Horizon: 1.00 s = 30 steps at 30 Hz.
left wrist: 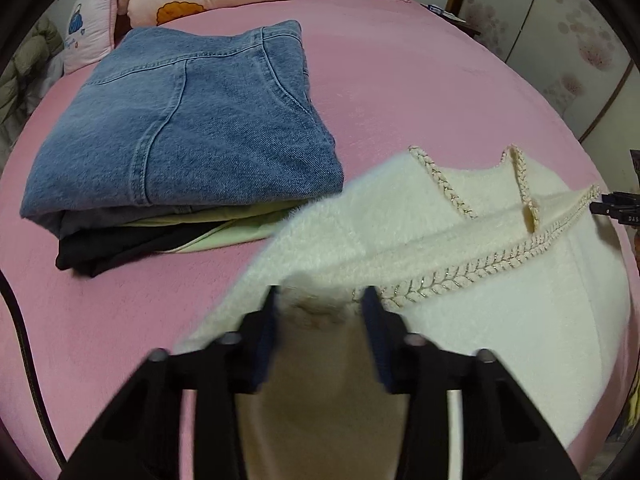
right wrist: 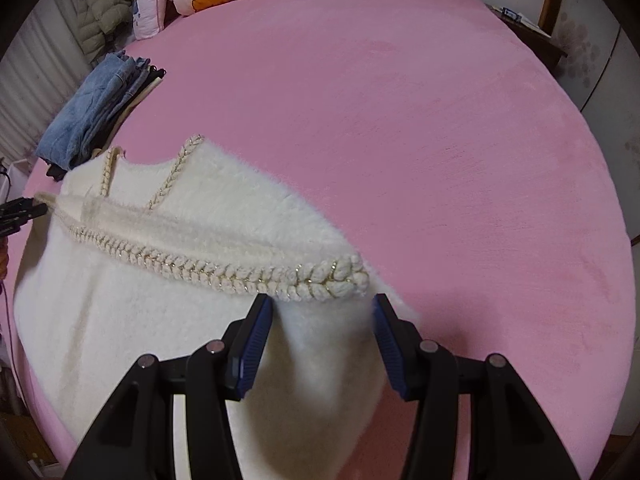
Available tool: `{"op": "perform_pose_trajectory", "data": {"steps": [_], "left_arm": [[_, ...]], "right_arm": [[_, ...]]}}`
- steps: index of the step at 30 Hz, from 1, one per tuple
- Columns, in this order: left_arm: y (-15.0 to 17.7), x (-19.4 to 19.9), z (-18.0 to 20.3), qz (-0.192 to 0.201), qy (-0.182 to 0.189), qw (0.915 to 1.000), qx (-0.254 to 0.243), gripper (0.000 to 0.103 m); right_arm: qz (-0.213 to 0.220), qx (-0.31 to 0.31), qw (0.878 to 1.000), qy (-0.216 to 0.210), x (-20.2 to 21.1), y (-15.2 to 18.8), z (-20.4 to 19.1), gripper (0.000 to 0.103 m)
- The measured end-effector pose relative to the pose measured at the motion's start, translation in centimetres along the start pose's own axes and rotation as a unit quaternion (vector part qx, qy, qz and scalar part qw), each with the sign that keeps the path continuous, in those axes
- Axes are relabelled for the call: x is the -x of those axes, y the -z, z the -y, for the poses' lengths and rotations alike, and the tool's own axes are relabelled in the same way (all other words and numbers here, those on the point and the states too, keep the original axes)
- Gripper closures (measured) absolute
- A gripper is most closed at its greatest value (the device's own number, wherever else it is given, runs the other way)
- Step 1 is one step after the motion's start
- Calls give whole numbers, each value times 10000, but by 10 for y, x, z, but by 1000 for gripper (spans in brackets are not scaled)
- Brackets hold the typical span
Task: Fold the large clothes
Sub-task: 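Lift the hem with both grippers and fold it up toward the collar, then lay the hem down near the collar and open both grippers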
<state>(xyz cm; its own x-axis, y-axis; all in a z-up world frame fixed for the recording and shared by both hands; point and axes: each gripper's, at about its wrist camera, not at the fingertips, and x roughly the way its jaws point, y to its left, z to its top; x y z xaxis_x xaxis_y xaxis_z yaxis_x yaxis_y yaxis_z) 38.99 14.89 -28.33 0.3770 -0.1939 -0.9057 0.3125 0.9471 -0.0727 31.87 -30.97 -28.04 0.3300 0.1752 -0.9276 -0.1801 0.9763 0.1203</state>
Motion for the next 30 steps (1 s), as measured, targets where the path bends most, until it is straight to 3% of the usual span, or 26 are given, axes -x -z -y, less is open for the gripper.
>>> {"op": "perform_pose_trajectory", "data": {"steps": [1, 4, 5, 10, 13, 20, 25, 30], "left_arm": [[0, -1, 0, -17, 4, 10000, -16, 83], [3, -2, 5, 28, -222, 9997, -60, 88], [5, 0, 9, 53, -357, 9993, -73, 89], [8, 17, 19, 205, -826, 9958, 331, 91], [3, 36, 17, 379, -1005, 9922, 630, 92], [-28, 72, -3, 643, -919, 9864, 1198, 92], [-52, 30, -10, 420, -893, 9854, 1388, 92], [-44, -25, -23, -2, -946, 9805, 1725, 92]], "right_arm": [[22, -52, 10000, -71, -1, 0, 0, 55], [28, -199, 9998, -82, -4, 1, -1, 87], [26, -281, 9996, -89, -5, 2, -2, 90], [520, -517, 9970, 261, 16, 9, -16, 94], [888, -812, 9924, 250, 41, 7, -19, 95], [1497, -1124, 9821, 187, 82, -19, -15, 95], [1197, -1427, 9815, 440, 44, -44, -8, 95], [576, -1499, 9830, 892, -21, -46, -4, 95]]}}
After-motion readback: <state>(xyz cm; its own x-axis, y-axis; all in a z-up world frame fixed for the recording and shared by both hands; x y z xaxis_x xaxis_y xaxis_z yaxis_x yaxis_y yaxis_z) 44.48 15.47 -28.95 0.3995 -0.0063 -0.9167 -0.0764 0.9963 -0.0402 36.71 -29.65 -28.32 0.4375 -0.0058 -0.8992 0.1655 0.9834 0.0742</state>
